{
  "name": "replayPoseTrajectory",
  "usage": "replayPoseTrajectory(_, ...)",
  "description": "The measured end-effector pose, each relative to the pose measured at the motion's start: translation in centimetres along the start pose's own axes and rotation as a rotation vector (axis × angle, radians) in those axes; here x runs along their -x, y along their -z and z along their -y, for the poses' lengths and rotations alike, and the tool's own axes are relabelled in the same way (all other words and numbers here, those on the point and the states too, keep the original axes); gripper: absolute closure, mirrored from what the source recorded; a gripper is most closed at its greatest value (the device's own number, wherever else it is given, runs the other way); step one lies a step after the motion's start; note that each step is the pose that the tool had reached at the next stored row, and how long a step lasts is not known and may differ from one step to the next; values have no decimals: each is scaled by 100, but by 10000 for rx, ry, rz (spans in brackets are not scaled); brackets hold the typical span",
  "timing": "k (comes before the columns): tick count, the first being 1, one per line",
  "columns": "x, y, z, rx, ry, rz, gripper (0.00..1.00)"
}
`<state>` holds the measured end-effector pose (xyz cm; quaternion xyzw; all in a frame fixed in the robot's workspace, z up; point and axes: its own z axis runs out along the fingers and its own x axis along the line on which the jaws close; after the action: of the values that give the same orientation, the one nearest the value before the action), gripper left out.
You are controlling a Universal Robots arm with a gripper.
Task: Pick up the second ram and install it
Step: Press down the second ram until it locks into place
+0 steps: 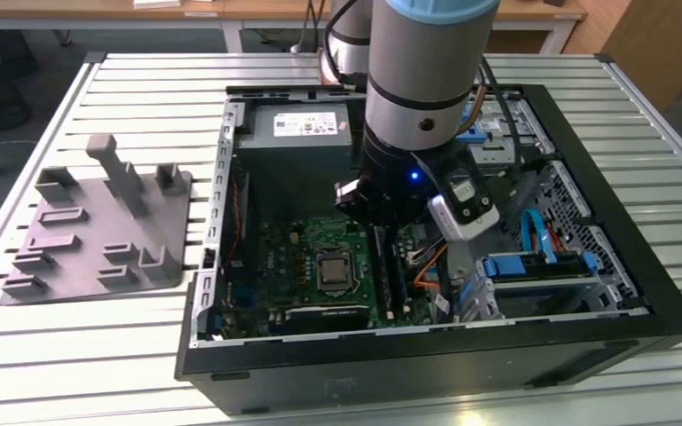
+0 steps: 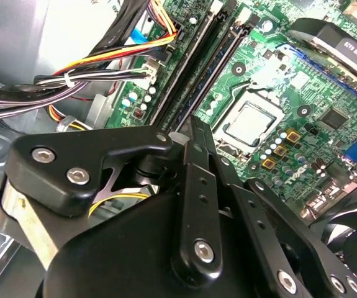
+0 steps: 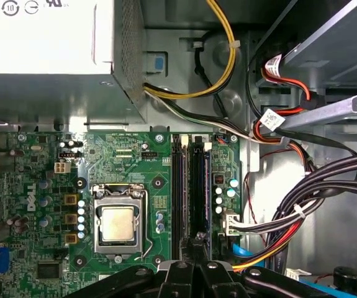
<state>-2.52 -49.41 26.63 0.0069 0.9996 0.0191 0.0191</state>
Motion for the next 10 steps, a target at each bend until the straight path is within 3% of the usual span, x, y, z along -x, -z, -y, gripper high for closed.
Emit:
replayPoseTrajectory(2, -2, -32, -25, -3, -1, -1, 90)
replayPoseTrajectory(10, -12, -191, -324, 21, 0, 0, 90)
